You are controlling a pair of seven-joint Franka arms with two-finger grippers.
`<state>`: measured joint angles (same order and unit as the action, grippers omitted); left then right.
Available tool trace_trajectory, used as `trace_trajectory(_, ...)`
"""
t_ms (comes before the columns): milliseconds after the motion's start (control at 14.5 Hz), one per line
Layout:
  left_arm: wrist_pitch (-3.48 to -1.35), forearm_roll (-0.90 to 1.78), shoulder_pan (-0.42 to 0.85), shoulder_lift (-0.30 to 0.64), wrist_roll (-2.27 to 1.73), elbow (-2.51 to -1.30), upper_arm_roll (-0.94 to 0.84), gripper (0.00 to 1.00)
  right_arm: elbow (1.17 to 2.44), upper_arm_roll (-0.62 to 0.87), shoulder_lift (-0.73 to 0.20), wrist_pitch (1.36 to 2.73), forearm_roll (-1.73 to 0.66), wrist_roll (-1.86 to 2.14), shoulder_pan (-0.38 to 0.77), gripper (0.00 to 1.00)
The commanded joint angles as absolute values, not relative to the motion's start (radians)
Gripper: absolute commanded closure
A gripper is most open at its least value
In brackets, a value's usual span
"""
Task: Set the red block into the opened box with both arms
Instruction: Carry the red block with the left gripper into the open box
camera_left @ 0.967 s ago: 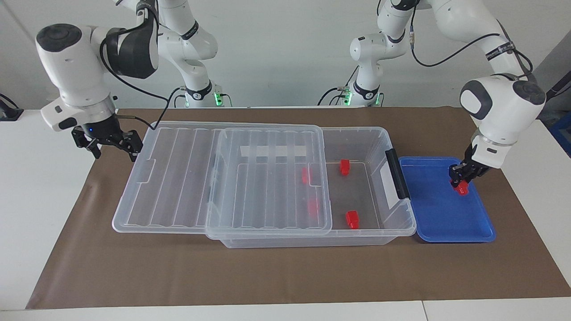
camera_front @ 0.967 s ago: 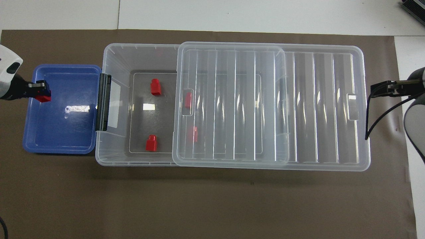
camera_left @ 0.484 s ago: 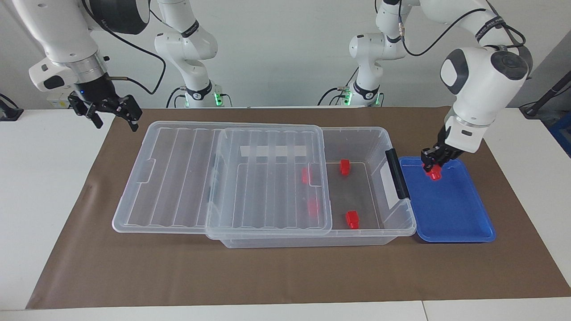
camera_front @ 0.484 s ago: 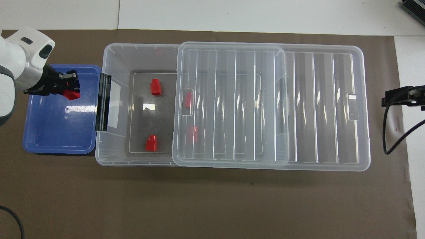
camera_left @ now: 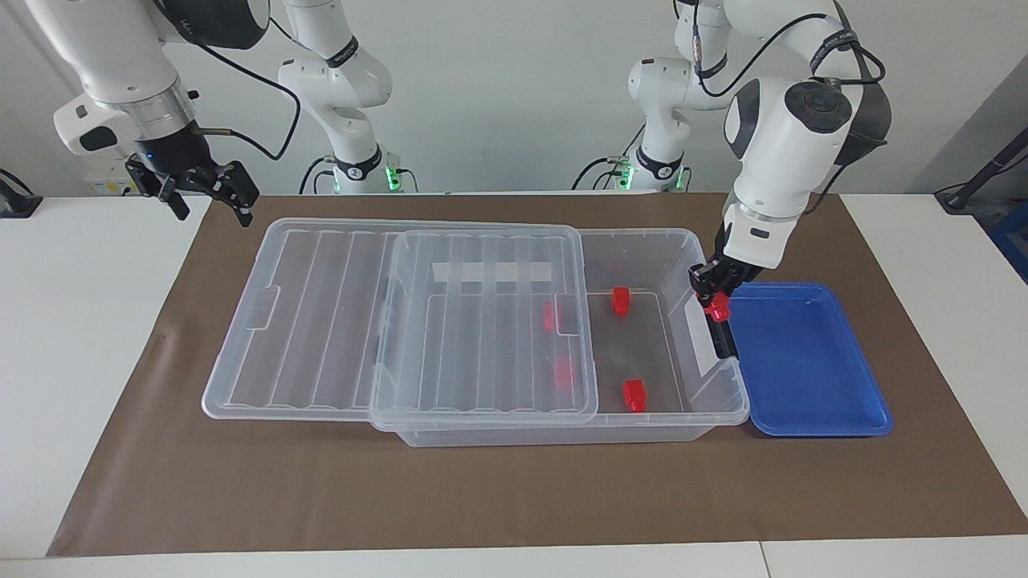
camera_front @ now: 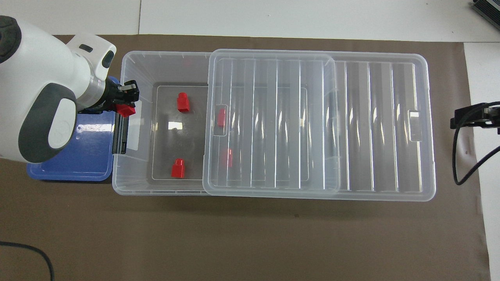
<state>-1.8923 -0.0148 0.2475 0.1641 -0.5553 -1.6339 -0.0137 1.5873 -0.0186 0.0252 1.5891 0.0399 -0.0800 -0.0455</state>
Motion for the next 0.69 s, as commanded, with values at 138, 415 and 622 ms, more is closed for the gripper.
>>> trace_trajectory(138, -2.025, -0.034, 0.29, 0.164, -0.601, -1.715, -0.003, 1.0, 1.577, -0.014, 0.018, 1.578, 0.017, -0.095, -0.052, 0.0)
trace_trajectory(415, -2.101, -0.044, 0.316, 0.17, -0.607, -1.791, -0.003, 1.0, 1.578, -0.015, 0.02, 1.578, 0.015, -0.095, -0.051, 0.0)
trace_trajectory(622, -2.163, -0.097, 0.353, 0.204, -0.664, -1.822, -0.003, 1.0, 1.58, -0.014, 0.02, 1.578, 0.015, -0.097, -0.052, 0.0)
